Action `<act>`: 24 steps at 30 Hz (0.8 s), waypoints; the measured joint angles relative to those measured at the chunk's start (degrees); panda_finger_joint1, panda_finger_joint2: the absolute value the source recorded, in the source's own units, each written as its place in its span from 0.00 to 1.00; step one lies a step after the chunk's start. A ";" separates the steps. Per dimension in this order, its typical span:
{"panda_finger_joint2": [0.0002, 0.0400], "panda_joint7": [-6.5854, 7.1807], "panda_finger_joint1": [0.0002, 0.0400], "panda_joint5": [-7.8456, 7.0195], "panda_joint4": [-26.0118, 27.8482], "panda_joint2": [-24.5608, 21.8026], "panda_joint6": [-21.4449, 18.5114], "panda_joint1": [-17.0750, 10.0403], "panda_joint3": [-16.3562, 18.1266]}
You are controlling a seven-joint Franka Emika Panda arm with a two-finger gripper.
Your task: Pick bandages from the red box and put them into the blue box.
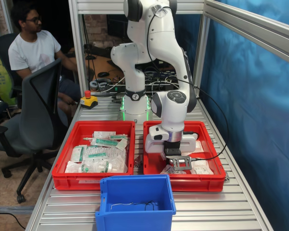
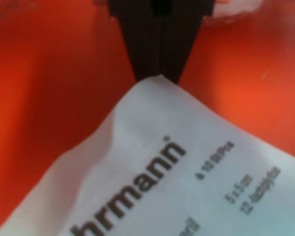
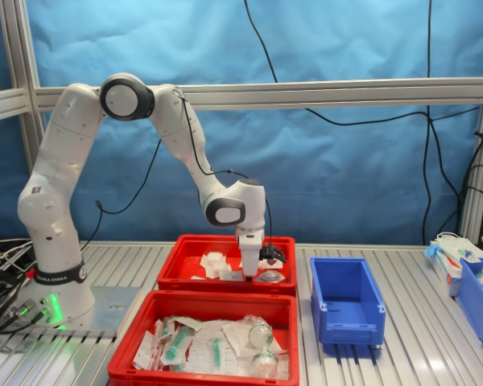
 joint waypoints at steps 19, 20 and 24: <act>0.01 0.00 0.01 0.00 0.00 0.00 0.00 0.00 -0.02; 0.01 0.00 0.01 0.00 0.00 0.00 0.00 0.00 -0.04; 0.01 0.00 0.01 0.00 0.00 0.00 0.00 0.00 -0.14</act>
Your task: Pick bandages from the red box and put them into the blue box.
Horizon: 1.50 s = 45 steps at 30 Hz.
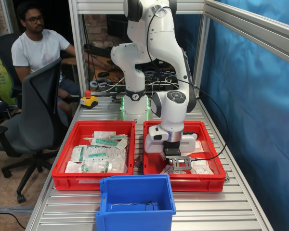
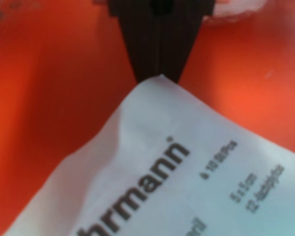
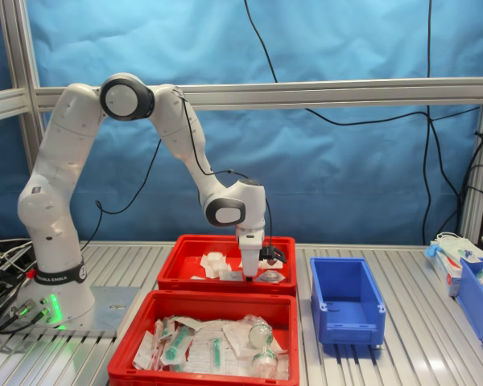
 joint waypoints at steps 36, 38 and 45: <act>0.54 0.00 0.54 0.00 0.00 0.00 0.00 0.00 -0.03; 0.66 0.00 0.66 0.00 0.00 0.00 0.00 0.00 -0.06; 0.79 0.00 0.79 0.00 0.02 0.00 0.00 0.00 -0.62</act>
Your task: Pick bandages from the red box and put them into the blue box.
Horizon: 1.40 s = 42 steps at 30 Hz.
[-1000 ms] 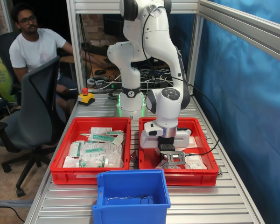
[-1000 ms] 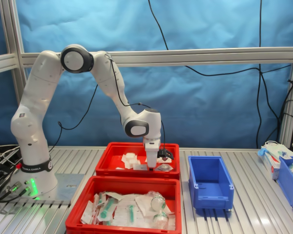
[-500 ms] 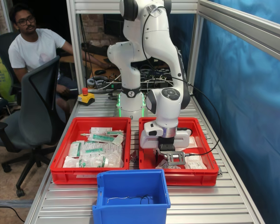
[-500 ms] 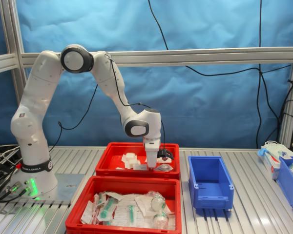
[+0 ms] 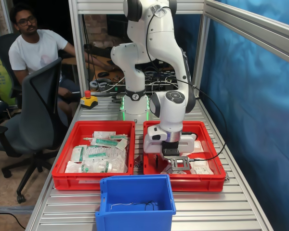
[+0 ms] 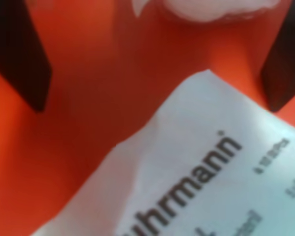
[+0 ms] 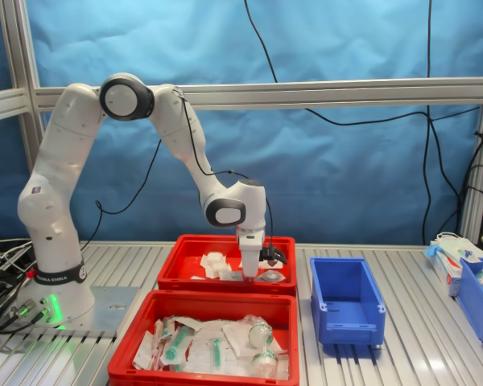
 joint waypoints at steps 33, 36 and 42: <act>1.00 0.00 1.00 0.12 2.68 -1.25 -6.05 2.24 -4.43; 1.00 0.00 1.00 0.21 2.78 -1.67 -6.17 2.39 -5.02; 1.00 0.00 1.00 0.25 3.25 -1.84 -6.27 2.76 -5.67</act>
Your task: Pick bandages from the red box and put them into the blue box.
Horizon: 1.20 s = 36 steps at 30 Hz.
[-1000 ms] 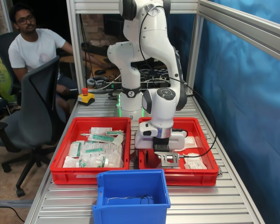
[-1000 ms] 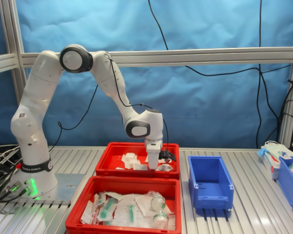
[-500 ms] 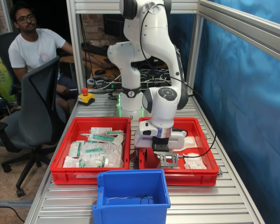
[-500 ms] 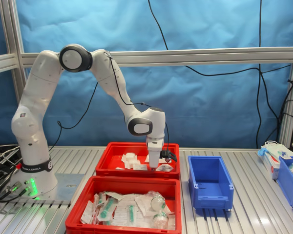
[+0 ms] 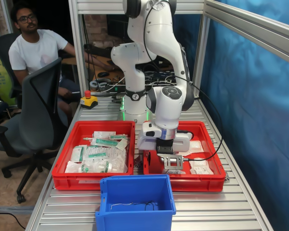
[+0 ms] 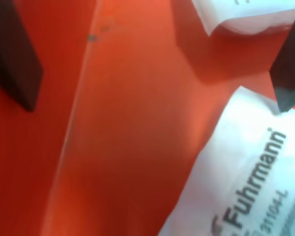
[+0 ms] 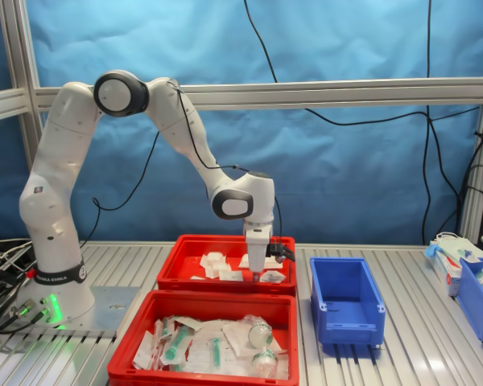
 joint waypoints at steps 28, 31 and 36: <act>1.00 0.00 1.00 0.02 4.09 0.24 0.10 -0.50 -0.73; 1.00 0.00 1.00 0.02 4.85 0.68 0.12 -0.63 -0.73; 1.00 0.00 1.00 0.02 6.02 1.68 0.14 -0.78 -0.69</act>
